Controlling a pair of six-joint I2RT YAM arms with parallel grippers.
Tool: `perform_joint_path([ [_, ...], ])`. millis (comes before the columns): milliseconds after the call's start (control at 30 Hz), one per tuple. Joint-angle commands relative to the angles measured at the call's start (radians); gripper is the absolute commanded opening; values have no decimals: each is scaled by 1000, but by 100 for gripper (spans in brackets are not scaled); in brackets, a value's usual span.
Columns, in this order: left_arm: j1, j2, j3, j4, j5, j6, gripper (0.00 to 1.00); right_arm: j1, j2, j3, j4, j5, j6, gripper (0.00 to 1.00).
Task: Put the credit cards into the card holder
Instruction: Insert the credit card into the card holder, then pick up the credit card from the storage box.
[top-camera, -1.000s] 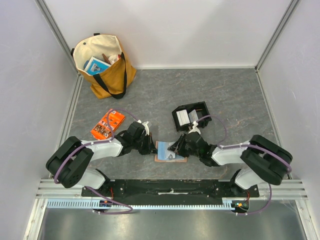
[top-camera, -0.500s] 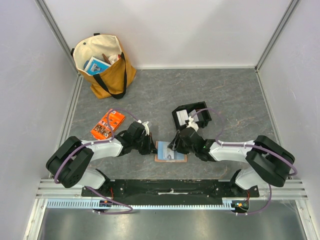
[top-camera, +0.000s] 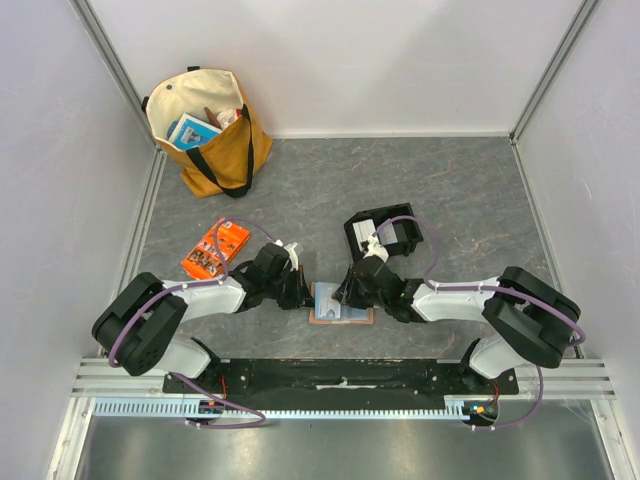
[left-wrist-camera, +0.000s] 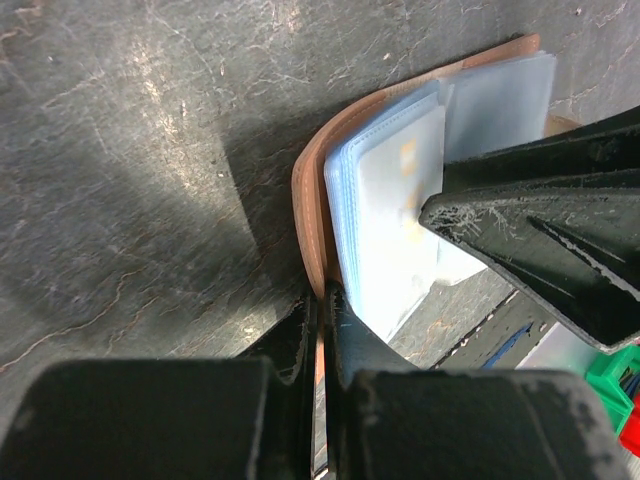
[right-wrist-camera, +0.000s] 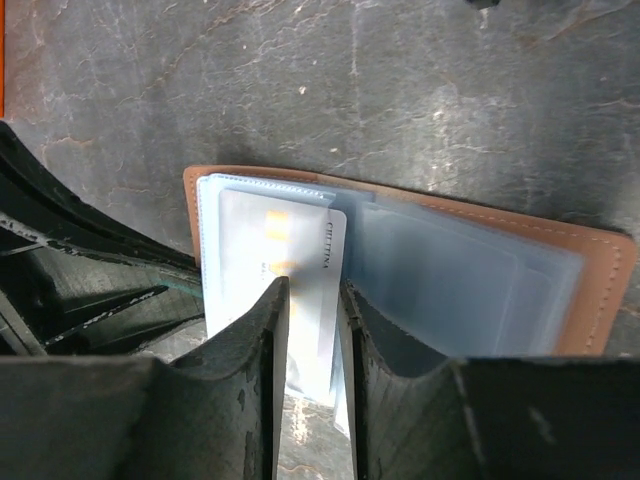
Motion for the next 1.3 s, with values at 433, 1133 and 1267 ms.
perform_joint_path([
  [433,-2,2,-36,-92,-75,21,2,-36,-222,120,-230,157,-189,49],
  [1133,-2,-23,-34,-101,-68,29,2,-551,160,522,-390,-170,-502,68],
  [1267,-2,-15,-29,-101,-68,29,2,-551,184,516,-357,-204,-489,71],
])
